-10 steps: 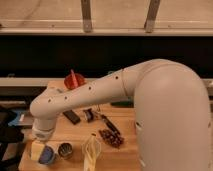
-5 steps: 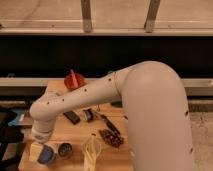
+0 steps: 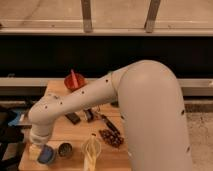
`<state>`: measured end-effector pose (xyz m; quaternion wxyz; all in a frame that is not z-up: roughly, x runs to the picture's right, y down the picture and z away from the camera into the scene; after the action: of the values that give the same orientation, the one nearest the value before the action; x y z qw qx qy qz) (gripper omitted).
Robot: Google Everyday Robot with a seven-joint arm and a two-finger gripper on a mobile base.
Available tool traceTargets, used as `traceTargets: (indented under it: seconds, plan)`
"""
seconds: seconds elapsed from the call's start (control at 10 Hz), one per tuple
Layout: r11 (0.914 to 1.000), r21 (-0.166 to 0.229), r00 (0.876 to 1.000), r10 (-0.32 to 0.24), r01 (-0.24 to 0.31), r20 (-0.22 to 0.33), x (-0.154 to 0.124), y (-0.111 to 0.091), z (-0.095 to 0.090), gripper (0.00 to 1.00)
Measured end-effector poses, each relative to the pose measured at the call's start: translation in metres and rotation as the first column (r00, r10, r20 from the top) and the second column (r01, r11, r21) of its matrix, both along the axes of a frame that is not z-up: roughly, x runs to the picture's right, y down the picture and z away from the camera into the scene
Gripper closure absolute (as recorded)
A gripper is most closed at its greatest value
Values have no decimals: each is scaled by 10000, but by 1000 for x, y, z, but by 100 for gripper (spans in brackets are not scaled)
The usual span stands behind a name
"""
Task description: Place sponge in tray
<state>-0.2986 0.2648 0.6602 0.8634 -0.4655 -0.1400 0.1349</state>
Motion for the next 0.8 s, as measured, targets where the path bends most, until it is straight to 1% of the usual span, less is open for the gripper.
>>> traceTargets:
  seconds: [0.3, 0.4, 0.6, 0.8]
  plan:
    - [9999, 122, 10000, -15, 15, -8, -1, -2, -2, 93]
    - [9998, 186, 10000, -20, 20, -13, -1, -4, -4, 99]
    - [9990, 446, 10000, -70, 71, -23, 0, -13, -10, 100]
    - [9963, 848, 9998, -132, 143, -134, 5, -29, -17, 100]
